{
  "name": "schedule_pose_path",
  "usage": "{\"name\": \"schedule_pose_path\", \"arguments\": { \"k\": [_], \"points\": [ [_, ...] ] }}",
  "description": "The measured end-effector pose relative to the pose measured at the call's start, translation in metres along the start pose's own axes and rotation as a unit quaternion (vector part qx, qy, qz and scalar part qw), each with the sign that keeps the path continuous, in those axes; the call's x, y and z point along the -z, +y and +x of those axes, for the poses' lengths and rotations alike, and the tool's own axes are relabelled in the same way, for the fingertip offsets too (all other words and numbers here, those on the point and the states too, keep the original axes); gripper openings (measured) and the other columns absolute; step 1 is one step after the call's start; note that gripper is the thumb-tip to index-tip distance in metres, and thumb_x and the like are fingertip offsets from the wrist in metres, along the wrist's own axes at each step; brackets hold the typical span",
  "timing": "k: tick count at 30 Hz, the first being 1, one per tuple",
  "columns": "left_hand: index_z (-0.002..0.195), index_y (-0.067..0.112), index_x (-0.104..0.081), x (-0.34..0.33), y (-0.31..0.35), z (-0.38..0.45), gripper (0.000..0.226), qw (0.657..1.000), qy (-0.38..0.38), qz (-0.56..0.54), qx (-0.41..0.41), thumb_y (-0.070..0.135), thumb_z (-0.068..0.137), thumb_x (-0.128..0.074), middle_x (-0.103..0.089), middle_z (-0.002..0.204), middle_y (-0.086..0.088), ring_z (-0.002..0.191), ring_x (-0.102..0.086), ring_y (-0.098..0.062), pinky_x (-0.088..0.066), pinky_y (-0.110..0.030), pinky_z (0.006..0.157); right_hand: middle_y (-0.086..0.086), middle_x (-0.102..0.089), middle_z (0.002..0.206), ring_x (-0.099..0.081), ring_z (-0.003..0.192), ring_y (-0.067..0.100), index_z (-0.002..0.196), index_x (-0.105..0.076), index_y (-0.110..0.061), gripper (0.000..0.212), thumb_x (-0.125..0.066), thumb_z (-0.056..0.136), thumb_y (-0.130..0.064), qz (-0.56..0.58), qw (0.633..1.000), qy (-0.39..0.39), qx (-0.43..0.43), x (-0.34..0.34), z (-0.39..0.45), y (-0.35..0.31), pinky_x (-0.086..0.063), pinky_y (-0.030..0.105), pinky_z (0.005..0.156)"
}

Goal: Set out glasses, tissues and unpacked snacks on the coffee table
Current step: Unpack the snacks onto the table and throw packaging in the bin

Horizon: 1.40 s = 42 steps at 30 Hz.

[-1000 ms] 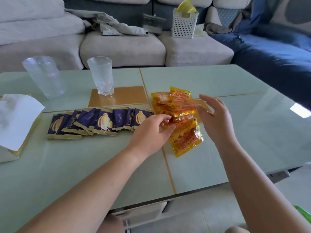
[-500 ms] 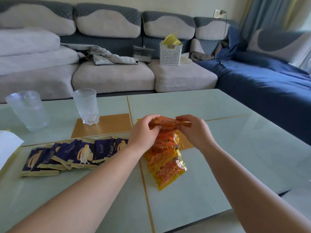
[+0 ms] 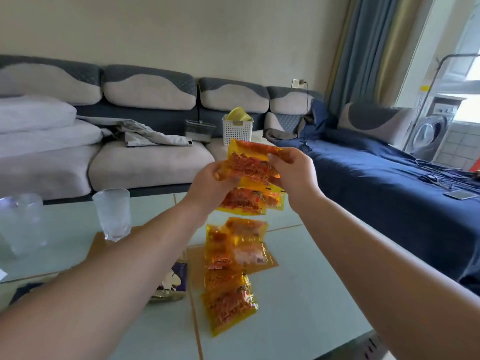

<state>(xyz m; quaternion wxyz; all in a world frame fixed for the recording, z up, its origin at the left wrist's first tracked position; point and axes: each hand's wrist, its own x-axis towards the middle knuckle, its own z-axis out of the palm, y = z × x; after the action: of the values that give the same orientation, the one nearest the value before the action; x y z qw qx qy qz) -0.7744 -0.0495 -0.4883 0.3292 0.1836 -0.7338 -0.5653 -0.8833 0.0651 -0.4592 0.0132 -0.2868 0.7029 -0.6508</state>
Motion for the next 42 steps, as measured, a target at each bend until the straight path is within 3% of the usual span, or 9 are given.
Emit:
{"name": "schedule_pose_path", "arguments": {
  "k": [4, 8, 12, 14, 21, 28, 31, 38, 42],
  "points": [
    [0.089, 0.026, -0.062, 0.006, 0.014, -0.004, 0.005, 1.000, -0.019, -0.005, -0.014, 0.022, 0.087, -0.065, -0.069, 0.096, -0.006, 0.095, -0.064, -0.025, -0.052, -0.044, 0.090, 0.005, -0.068, 0.097, -0.068, 0.092, 0.025, 0.089, -0.060, -0.023, 0.004, -0.059, 0.091, -0.020, 0.094, 0.995, 0.020, -0.019, 0.011, 0.002, -0.033, -0.060, 0.038, 0.073],
    [0.092, 0.021, -0.063, 0.015, 0.020, -0.011, 0.005, 0.996, -0.028, -0.085, 0.021, 0.023, 0.087, -0.065, -0.069, 0.101, -0.010, 0.096, -0.065, -0.025, -0.052, -0.039, 0.090, 0.012, -0.070, 0.100, -0.068, 0.095, 0.030, 0.089, -0.064, -0.020, 0.003, -0.062, 0.089, -0.018, 0.145, 0.989, 0.015, -0.012, 0.016, -0.004, -0.054, -0.058, 0.045, 0.080],
    [0.097, 0.012, -0.062, 0.039, 0.027, -0.026, 0.009, 0.974, -0.027, -0.222, 0.046, 0.017, 0.090, -0.060, -0.073, 0.095, -0.008, 0.086, -0.070, -0.018, -0.058, -0.029, 0.076, 0.005, -0.069, 0.096, -0.067, 0.086, 0.021, 0.094, -0.066, -0.024, 0.014, -0.067, 0.084, -0.032, 0.092, 0.994, 0.029, 0.053, 0.018, -0.021, -0.058, -0.059, 0.025, 0.064],
    [0.099, 0.012, -0.063, 0.060, 0.026, -0.036, 0.011, 0.971, -0.023, -0.231, 0.051, 0.017, 0.091, -0.058, -0.074, 0.093, -0.008, 0.083, -0.071, -0.017, -0.059, -0.026, 0.071, -0.004, -0.067, 0.101, -0.064, 0.091, 0.014, 0.096, -0.067, -0.033, 0.021, -0.066, 0.080, -0.046, -0.003, 0.992, 0.046, 0.119, 0.020, -0.032, -0.047, -0.058, 0.030, 0.075],
    [0.102, 0.015, -0.061, 0.137, 0.002, -0.094, 0.012, 0.995, 0.000, -0.042, 0.093, 0.013, 0.090, -0.059, -0.067, 0.096, -0.009, 0.075, -0.067, -0.013, -0.056, -0.021, 0.055, 0.004, -0.049, 0.136, -0.043, 0.128, 0.024, 0.127, -0.058, -0.024, 0.043, -0.062, 0.085, -0.033, -0.361, 0.893, -0.088, 0.253, 0.009, -0.113, 0.016, -0.029, 0.054, 0.109],
    [0.094, 0.027, -0.065, 0.201, -0.058, -0.178, 0.015, 0.985, 0.013, 0.116, 0.128, 0.013, 0.088, -0.062, -0.071, 0.086, 0.004, 0.075, -0.068, -0.008, -0.056, -0.024, 0.078, 0.001, -0.034, 0.148, -0.036, 0.135, 0.025, 0.140, -0.038, -0.036, 0.058, -0.043, 0.084, -0.049, -0.437, 0.842, -0.227, 0.221, -0.038, -0.229, 0.043, -0.006, 0.057, 0.113],
    [0.124, 0.021, -0.057, 0.222, -0.085, -0.211, 0.038, 0.969, 0.024, 0.172, 0.176, 0.014, 0.088, -0.064, -0.067, 0.111, -0.010, 0.099, -0.065, -0.025, -0.049, -0.039, 0.096, -0.002, -0.025, 0.152, -0.026, 0.140, 0.022, 0.145, -0.030, -0.036, 0.058, -0.049, 0.090, -0.043, -0.438, 0.830, -0.284, 0.195, -0.057, -0.264, 0.057, 0.000, 0.054, 0.114],
    [0.134, 0.028, -0.050, 0.263, -0.118, -0.267, 0.048, 0.928, 0.024, 0.319, 0.191, 0.020, 0.089, -0.063, -0.048, 0.141, -0.011, 0.126, -0.049, -0.024, -0.036, -0.034, 0.104, -0.003, -0.023, 0.154, -0.040, 0.132, 0.021, 0.145, -0.030, -0.031, 0.056, -0.051, 0.093, -0.033, -0.373, 0.827, -0.391, 0.154, -0.086, -0.309, 0.073, -0.042, 0.038, 0.098],
    [0.129, 0.025, -0.055, 0.272, -0.123, -0.273, 0.043, 0.907, 0.063, 0.383, 0.165, 0.024, 0.087, -0.064, -0.053, 0.136, -0.009, 0.121, -0.051, -0.024, -0.037, -0.030, 0.093, -0.006, -0.045, 0.141, -0.057, 0.094, 0.007, 0.133, -0.052, -0.022, 0.040, -0.052, 0.093, -0.024, -0.317, 0.870, -0.347, 0.148, -0.087, -0.301, 0.071, -0.050, 0.032, 0.087]
  ]
}}
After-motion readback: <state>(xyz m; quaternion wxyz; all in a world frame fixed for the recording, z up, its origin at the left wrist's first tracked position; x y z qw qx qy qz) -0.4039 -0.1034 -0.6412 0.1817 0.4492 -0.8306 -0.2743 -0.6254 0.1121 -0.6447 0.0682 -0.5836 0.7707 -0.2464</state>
